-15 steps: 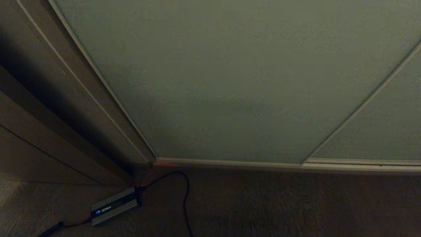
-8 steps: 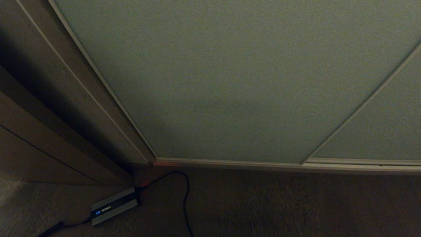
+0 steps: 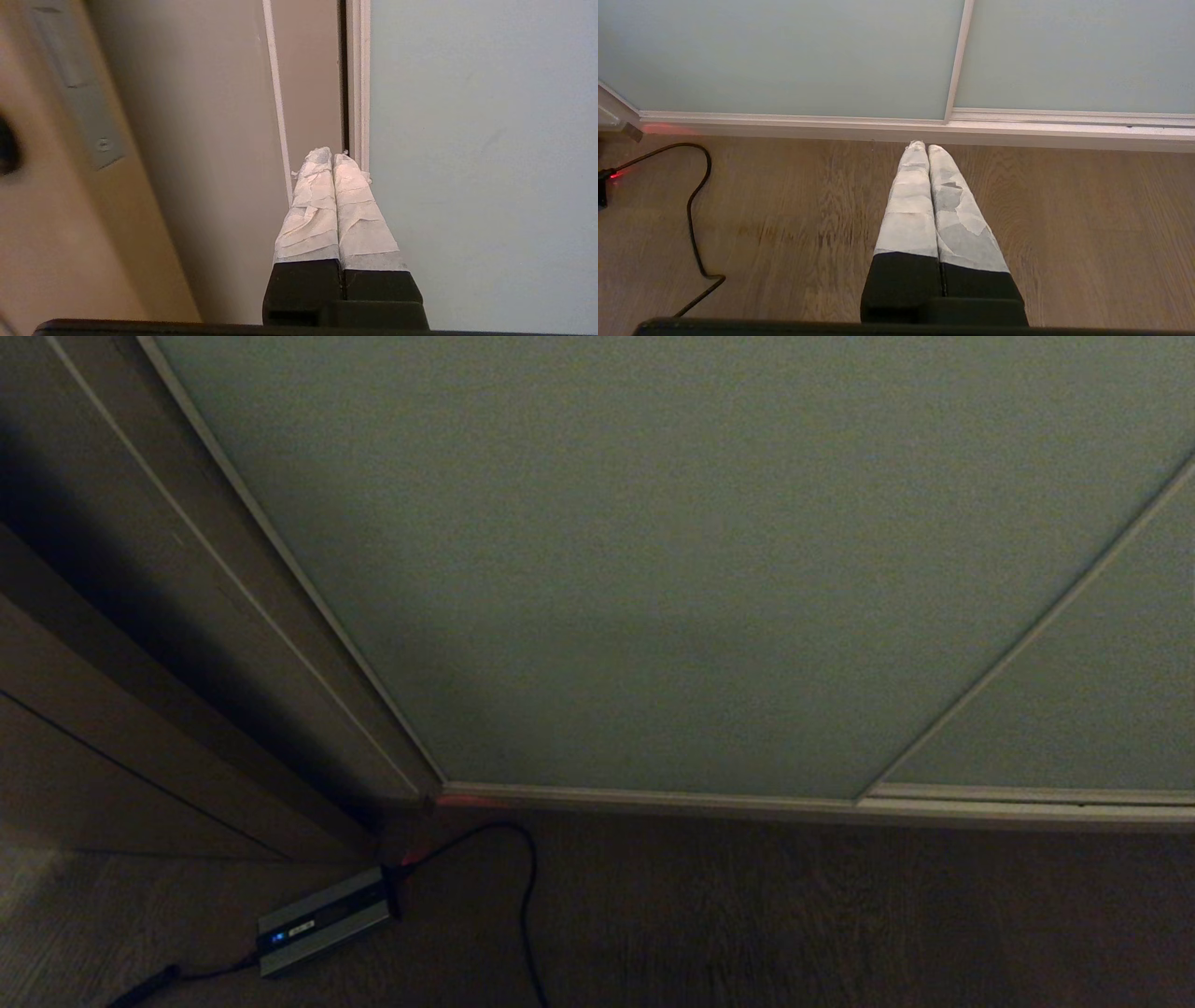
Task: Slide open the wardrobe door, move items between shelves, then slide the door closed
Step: Open the door
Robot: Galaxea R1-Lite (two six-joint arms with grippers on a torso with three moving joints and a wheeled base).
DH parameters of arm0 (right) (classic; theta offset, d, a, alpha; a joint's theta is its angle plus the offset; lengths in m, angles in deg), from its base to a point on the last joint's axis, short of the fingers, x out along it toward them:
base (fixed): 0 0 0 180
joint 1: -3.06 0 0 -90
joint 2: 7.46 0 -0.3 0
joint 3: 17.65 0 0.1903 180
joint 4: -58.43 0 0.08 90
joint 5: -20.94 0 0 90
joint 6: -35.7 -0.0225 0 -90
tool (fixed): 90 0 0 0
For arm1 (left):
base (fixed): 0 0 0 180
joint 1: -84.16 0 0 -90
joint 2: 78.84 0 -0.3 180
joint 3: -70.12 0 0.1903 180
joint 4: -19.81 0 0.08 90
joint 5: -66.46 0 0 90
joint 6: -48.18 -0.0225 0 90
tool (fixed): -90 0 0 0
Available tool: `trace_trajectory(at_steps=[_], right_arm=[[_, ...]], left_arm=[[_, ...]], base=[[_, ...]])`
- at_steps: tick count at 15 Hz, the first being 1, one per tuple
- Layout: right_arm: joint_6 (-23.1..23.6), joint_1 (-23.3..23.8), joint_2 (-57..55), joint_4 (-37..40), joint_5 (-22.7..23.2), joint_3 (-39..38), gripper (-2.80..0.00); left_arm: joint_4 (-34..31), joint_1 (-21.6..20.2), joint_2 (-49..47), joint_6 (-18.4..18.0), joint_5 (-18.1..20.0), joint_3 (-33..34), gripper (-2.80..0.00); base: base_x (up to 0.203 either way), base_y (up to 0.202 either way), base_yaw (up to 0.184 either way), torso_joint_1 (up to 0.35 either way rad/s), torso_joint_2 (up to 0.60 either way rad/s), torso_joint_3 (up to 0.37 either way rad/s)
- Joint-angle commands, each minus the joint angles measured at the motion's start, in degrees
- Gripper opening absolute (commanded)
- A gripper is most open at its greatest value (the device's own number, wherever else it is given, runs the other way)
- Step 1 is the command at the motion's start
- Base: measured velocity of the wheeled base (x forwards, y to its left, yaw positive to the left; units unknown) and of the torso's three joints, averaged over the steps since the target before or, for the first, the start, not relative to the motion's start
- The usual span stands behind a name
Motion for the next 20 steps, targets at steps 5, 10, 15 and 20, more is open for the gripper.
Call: trace_trajectory(at_steps=[5, 10, 15, 20], right_arm=[[-0.02, 0.02, -0.01, -0.02, -0.03, -0.18, -2.8], [-0.02, -0.03, -0.01, -0.02, 0.0, -0.18, -2.8], [-0.02, -0.03, -0.01, -0.02, -0.04, -0.18, -2.8], [-0.02, -0.03, -0.01, -0.02, -0.04, -0.18, -2.8]], left_arm=[[-1.05, 0.33, -5.71, 0.04, 0.01, -4.78, -2.8], [-3.3, 1.95, -9.35, 0.07, 0.01, -10.25, -2.8], [-5.36, 2.87, -12.19, -0.28, -0.04, -13.71, -2.8], [-5.48, 3.22, -14.24, -0.37, -0.16, -15.73, -2.8]], base=[[0.0, 0.0, 0.0, 0.0, 0.0, 0.0], [0.0, 0.0, 0.0, 0.0, 0.0, 0.0], [0.0, 0.0, 0.0, 0.0, 0.0, 0.0], [0.0, 0.0, 0.0, 0.0, 0.0, 0.0]])
